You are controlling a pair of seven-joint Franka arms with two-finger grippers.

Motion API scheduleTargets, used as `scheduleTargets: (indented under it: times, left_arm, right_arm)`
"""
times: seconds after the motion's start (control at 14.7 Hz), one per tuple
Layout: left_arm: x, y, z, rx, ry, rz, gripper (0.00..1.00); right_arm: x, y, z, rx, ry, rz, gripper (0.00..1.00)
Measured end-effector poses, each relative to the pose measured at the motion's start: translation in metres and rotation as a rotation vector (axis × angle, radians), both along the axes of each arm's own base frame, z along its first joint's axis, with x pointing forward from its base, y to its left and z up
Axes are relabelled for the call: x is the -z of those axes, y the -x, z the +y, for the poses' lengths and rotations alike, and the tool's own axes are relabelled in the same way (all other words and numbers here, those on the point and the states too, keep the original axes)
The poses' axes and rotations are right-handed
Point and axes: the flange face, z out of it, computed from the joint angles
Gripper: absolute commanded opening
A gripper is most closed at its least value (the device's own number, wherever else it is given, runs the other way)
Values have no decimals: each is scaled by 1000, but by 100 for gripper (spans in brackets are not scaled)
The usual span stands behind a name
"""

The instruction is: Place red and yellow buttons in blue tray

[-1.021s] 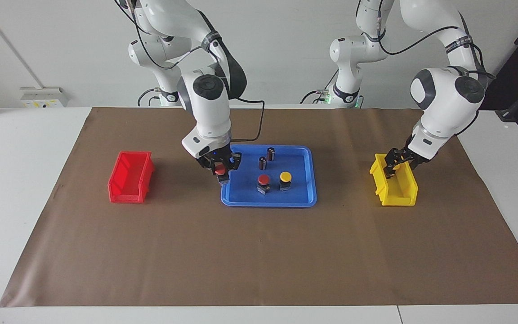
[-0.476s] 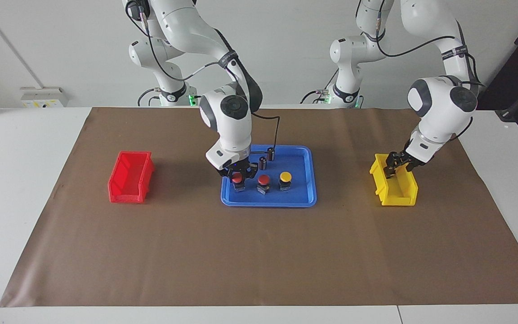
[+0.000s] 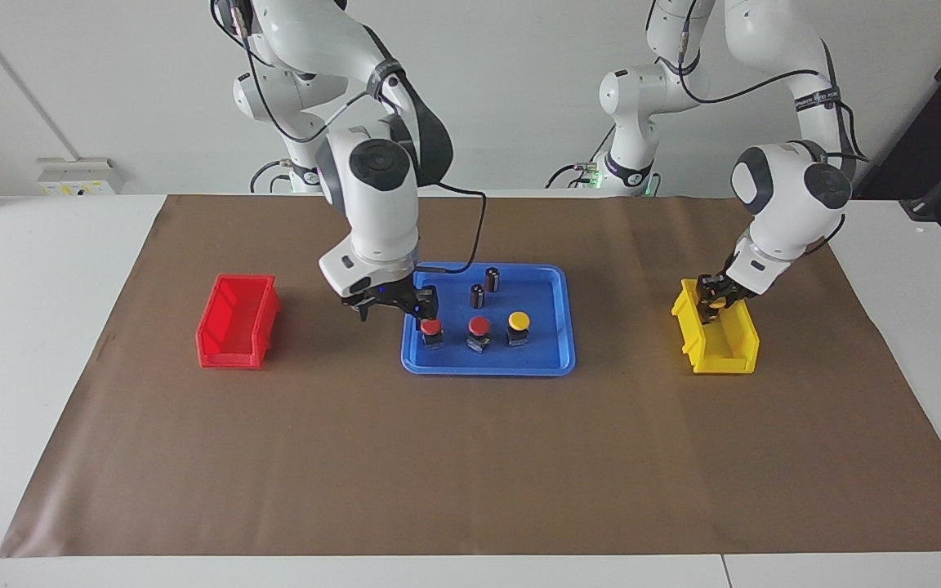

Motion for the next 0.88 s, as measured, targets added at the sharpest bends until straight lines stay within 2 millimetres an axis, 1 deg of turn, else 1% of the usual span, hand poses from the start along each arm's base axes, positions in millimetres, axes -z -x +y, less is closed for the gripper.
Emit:
scheduleTargets:
  times: [0.07,0.14,0.2,0.27,0.41,0.48,0.54,0.61,0.68,0.75,0.82,0.88]
  left_arm:
    - [-1,-1,0,0,0,-4,1]
    - [-5,-3,0,-1,0,-12,1]
    - [-14,-9,0,-2,0,-25,1]
    - [-29,-18,0,-2,1,-28,1]
    - [-74,-44,-6,9,2,-8,1]
    - [-97,-58,-17,9,-2,0,1]
    - [-114,-69,-39,-12,-6,-3,1]
    - [-120,-76,-72,-50,-10,-13,1]
    - [-115,-75,-115,-83,-12,-22,1]
    - [-104,-68,-163,-101,-12,-32,1]
    - [-90,-56,-211,-105,-10,-39,1]
    - [-75,-41,-253,-106,-11,-38,2]
  right_arm:
    - [-28,3,-30,2,-2,4,100]
    - [-52,10,-56,-5,-3,13,100]
    - [-74,20,-80,-13,-5,23,100]
    - [-92,30,-102,-17,-8,30,100]
    - [-118,47,-146,-26,-14,49,100]
    - [-127,55,-167,-39,-17,63,100]
    - [-134,63,-189,-52,-20,83,100]
    - [-138,70,-211,-61,-25,100,100]
    - [-140,75,-233,-68,-31,115,100]
    - [-140,79,-252,-68,-37,123,100]
    - [-138,82,-268,-60,-41,129,100]
    - [-135,84,-280,-53,-45,137,100]
